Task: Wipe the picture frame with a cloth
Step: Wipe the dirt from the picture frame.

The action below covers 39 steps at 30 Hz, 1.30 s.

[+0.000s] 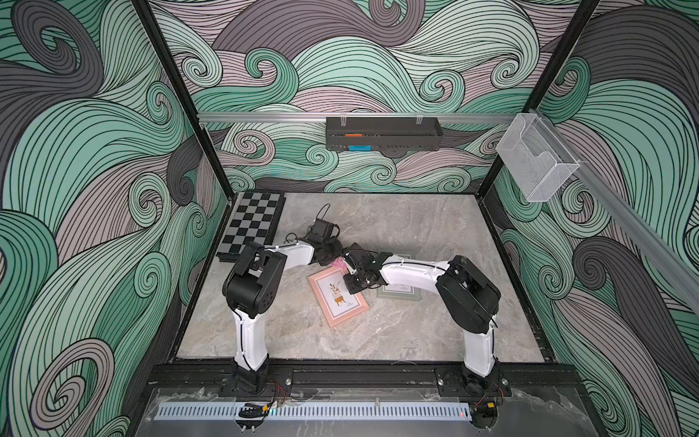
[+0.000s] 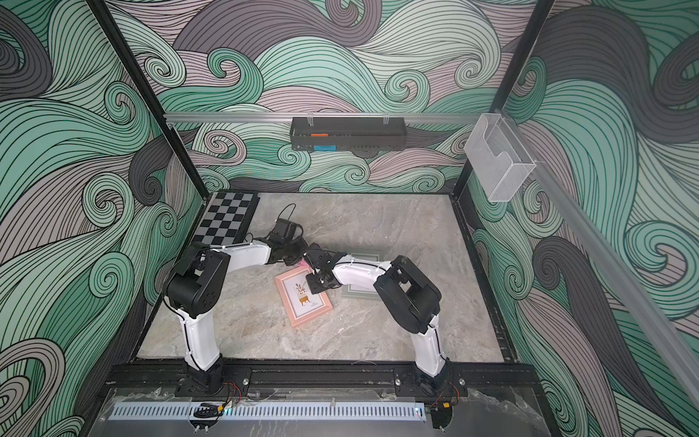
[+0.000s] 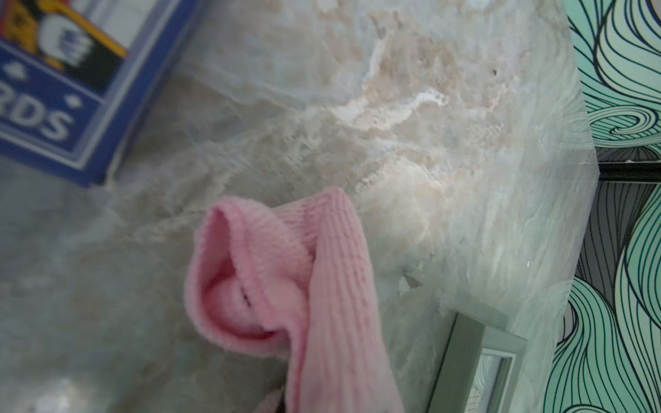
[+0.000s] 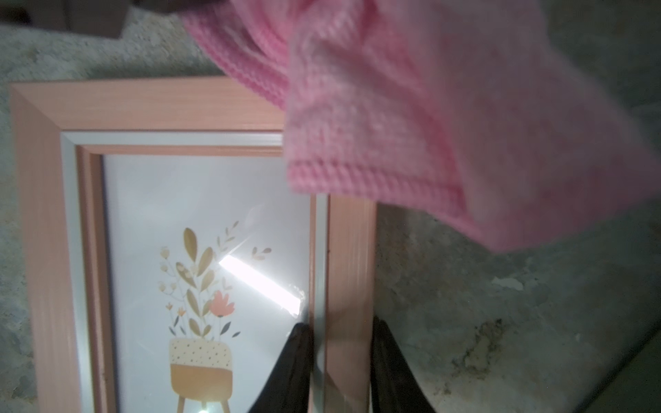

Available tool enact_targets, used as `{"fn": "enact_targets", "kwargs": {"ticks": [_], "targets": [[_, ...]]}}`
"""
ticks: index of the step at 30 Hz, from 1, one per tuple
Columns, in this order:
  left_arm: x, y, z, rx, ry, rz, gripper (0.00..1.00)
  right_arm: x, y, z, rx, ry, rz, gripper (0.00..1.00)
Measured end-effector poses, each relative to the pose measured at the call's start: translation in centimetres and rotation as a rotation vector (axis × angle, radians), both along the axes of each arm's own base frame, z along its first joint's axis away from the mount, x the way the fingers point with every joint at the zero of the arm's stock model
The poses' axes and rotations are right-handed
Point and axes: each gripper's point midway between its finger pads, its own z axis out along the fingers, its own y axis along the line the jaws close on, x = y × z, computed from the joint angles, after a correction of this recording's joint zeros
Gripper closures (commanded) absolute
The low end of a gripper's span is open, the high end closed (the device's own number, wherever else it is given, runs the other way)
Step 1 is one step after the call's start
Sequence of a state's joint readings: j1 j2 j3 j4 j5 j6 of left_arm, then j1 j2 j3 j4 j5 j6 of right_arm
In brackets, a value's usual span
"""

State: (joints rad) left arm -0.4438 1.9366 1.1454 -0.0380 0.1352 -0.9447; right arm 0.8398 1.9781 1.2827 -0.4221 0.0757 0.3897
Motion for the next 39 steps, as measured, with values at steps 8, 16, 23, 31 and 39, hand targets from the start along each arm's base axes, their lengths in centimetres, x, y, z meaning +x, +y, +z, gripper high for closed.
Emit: {"fn": "enact_targets", "kwargs": {"ticks": [8, 16, 23, 31, 39], "targets": [[-5.4, 5.2, 1.0, 0.189, 0.013, 0.049, 1.0, -0.5, -0.4, 0.0, -0.005, 0.02, -0.001, 0.73], [-7.7, 8.2, 0.6, 0.3, 0.039, 0.09, 1.0, -0.5, -0.4, 0.0, 0.001, 0.024, -0.002, 0.73], [-5.3, 5.2, 0.2, 0.234, 0.055, 0.046, 1.0, -0.5, -0.4, 0.0, 0.01, 0.034, -0.006, 0.73], [-4.7, 3.6, -0.2, 0.206, 0.038, 0.034, 1.0, -0.6, -0.4, 0.0, 0.008, 0.04, -0.005, 0.73], [-10.4, 9.2, 1.2, 0.341, 0.039, 0.105, 1.0, -0.7, -0.5, 0.0, 0.008, 0.048, -0.004, 0.73]]}}
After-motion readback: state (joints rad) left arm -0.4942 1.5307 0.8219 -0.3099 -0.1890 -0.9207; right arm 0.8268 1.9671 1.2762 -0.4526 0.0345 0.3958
